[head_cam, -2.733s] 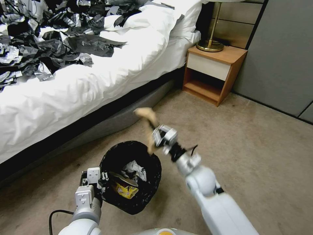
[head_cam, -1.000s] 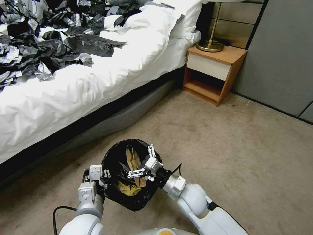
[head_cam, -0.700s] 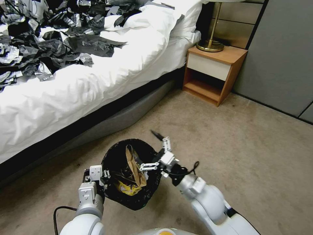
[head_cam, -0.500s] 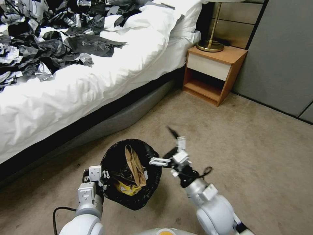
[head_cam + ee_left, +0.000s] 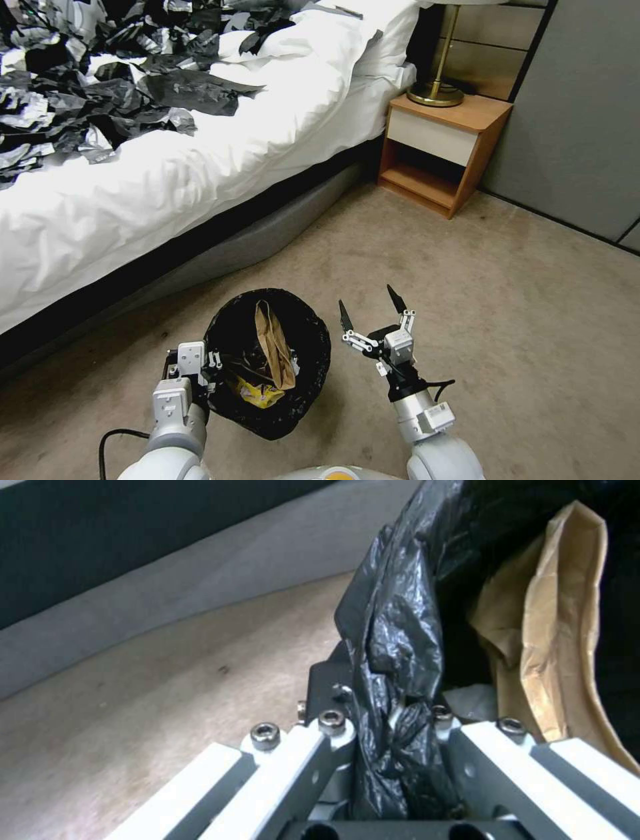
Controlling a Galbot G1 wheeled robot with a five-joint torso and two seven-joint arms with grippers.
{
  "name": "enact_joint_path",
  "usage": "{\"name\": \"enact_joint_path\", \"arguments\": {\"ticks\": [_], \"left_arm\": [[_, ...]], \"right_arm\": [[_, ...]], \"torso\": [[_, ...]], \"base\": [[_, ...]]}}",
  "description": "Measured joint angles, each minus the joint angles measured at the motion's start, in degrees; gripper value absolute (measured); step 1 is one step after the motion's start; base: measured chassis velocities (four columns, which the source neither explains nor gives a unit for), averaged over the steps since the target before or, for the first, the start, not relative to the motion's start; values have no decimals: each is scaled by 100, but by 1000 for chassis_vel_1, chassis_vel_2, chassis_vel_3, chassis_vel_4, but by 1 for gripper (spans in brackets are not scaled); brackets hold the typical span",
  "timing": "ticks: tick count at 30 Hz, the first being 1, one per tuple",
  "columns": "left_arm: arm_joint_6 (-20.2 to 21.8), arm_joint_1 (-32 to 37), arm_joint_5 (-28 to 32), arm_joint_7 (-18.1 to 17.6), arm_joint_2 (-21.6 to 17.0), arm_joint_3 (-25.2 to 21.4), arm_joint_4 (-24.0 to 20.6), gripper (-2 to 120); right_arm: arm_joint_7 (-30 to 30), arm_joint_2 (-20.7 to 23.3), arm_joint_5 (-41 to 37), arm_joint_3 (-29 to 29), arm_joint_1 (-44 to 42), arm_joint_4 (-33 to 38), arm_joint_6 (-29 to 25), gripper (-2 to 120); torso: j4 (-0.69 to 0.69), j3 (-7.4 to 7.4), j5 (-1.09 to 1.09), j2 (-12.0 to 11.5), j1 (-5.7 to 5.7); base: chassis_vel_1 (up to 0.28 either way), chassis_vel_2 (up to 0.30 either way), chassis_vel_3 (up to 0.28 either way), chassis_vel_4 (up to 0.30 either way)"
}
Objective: Pick up the trash bin, then pick up the garbage from the floor and place it into the trash bin.
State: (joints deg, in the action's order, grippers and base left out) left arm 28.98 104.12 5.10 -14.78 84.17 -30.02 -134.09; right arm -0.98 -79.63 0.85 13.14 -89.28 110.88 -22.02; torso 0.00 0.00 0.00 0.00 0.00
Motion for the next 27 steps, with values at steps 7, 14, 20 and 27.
{"name": "enact_joint_path", "arguments": {"ticks": [7, 14, 20, 27], "left_arm": [[-11, 62, -9, -2, 11, -16, -39, 3], [-48, 114, -43, -2, 26, -34, -41, 3], [-102, 195, -102, 0, 64, -18, -72, 3], [-123, 209, -121, 1, 73, -9, -99, 3]], "right_arm": [[-7, 30, -57, 70, 51, -3, 16, 100], [-5, 62, -95, 132, 47, -4, 11, 100], [14, 104, -112, 143, 86, 32, 44, 100], [60, 118, -136, 128, 108, 137, 160, 100]], "torso": [[0, 0, 0, 0, 0], [0, 0, 0, 0, 0], [0, 0, 0, 0, 0], [0, 0, 0, 0, 0]], "base": [[82, 64, 74, 74], [97, 90, 85, 107], [133, 129, 116, 127], [128, 124, 132, 113]]}}
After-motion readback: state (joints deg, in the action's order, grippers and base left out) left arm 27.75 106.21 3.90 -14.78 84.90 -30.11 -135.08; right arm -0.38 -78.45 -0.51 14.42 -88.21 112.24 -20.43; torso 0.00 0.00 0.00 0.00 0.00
